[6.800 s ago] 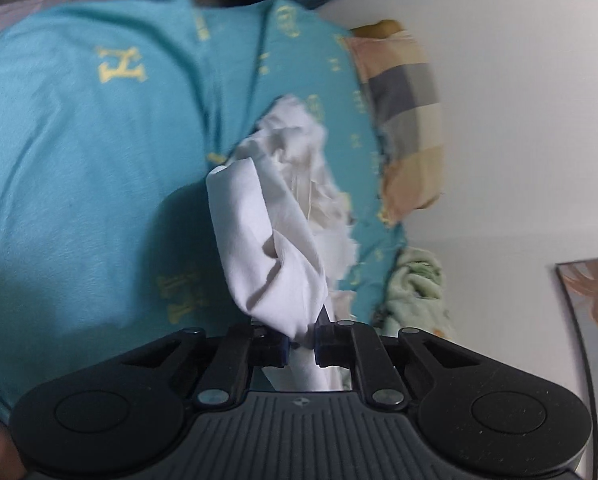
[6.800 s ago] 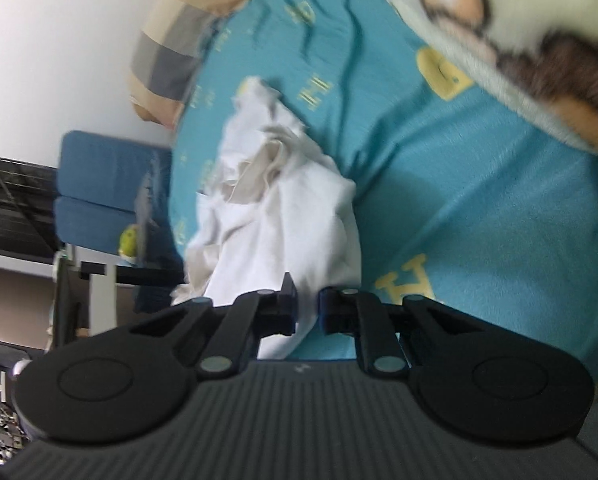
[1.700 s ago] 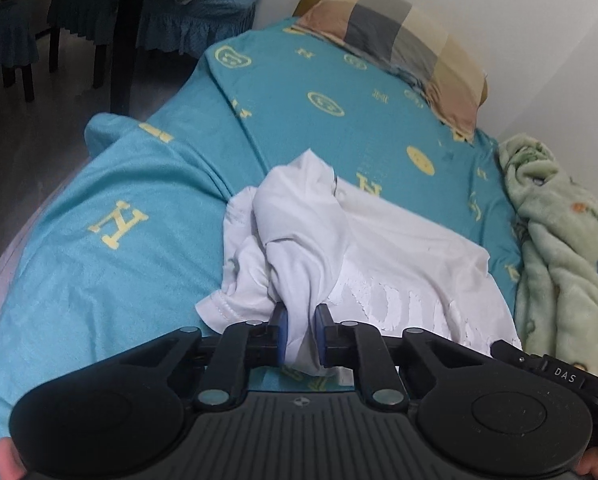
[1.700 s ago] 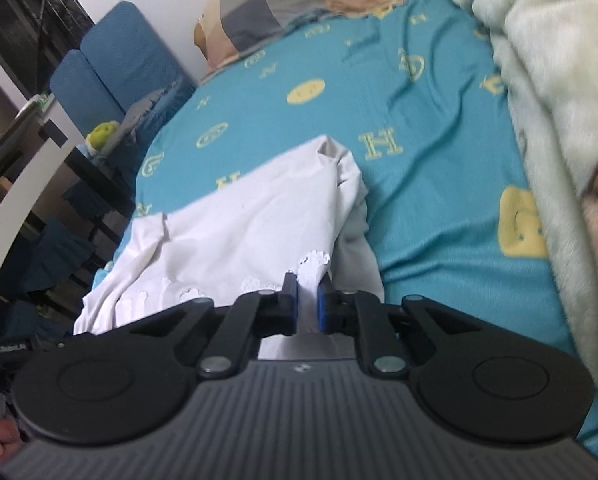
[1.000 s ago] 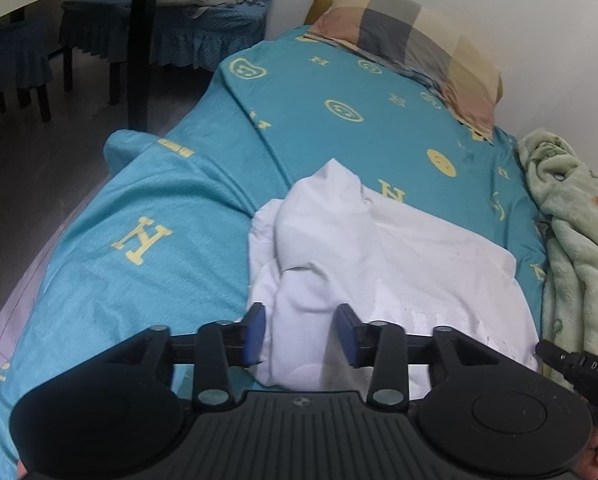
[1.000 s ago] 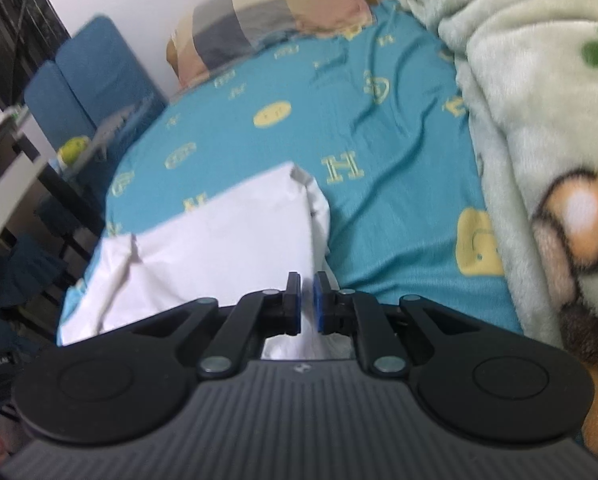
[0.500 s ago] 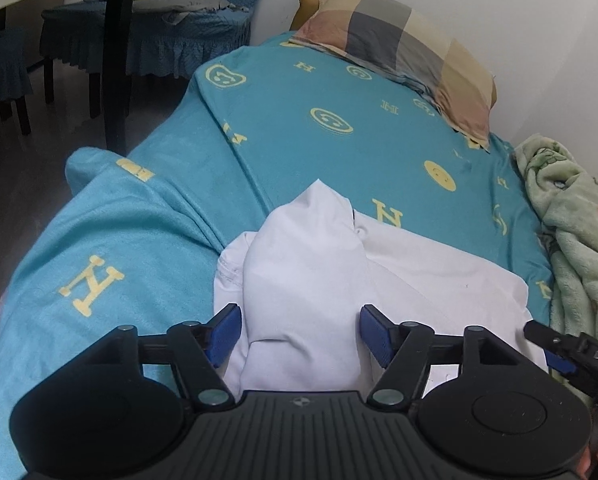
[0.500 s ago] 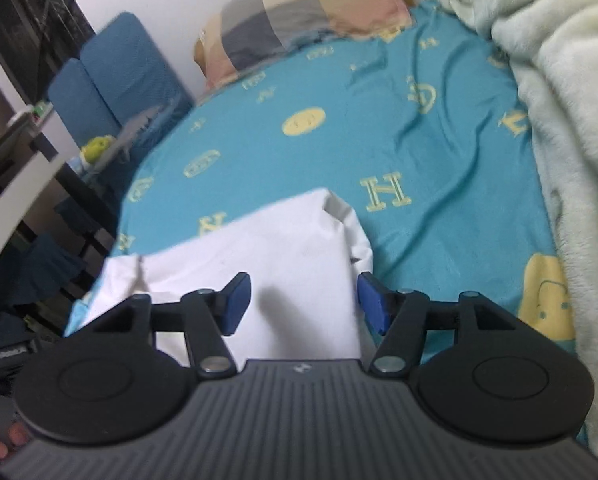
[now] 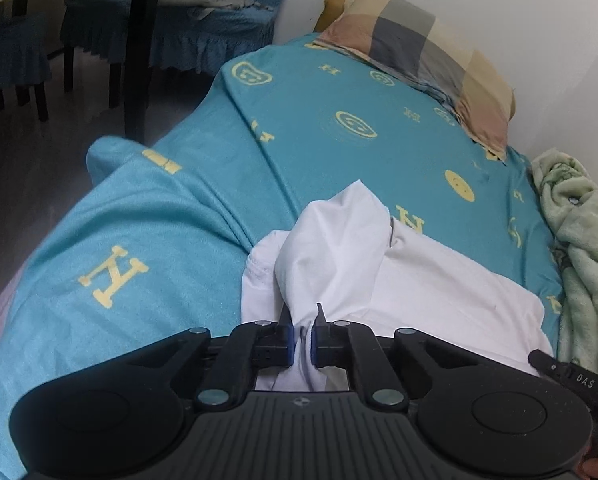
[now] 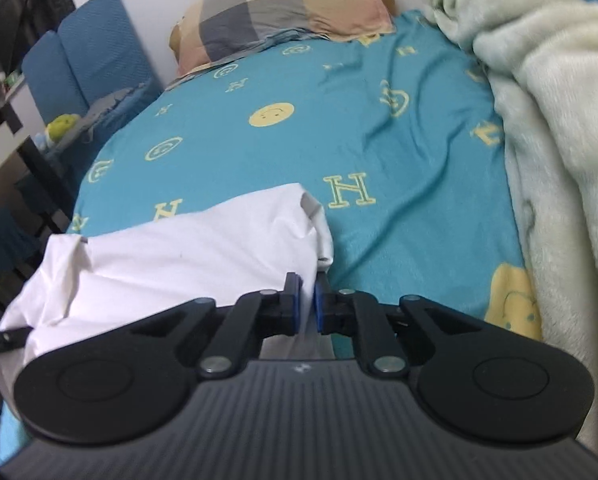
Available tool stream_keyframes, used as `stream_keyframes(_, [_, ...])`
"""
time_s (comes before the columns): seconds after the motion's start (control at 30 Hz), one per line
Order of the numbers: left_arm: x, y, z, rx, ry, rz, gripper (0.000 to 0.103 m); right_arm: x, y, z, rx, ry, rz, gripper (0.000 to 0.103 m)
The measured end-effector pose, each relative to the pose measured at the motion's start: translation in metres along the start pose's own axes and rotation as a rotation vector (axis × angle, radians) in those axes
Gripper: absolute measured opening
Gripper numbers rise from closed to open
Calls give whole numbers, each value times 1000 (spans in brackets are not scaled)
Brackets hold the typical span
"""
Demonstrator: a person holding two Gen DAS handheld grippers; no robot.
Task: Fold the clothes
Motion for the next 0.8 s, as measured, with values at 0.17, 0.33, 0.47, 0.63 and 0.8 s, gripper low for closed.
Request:
stream_keyframes(0.17, [-5,25,-2,-62,114,14,31,3,11,4,41,-50,19,11])
stream_keyframes(0.33, [-24,52,7,-189,268,2,76,4,27,10,66,-123,38,12])
stream_keyframes(0.47, [-50,54,12,-292,433,-56,83,4,39,14,95,-185,37,12])
stream_keyframes(0.63, [-85,11,6,-369,649,-148,83,0,48,14,157,-259,6,12])
stream_keyframes(0.8, [-85,-10,-3,-413,767,-65,74,-9,54,13,238,-348,-70,13])
Point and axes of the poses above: each gripper's, at about its wrist camera, not at the fingertips, and y roughly against the way its jaws point, z to its right, x to its top, the point moved 4 cm from there along -y, roughly the way its jaws point, and after that the axes turned 13 degrees about -x, right-handed, at the moved point
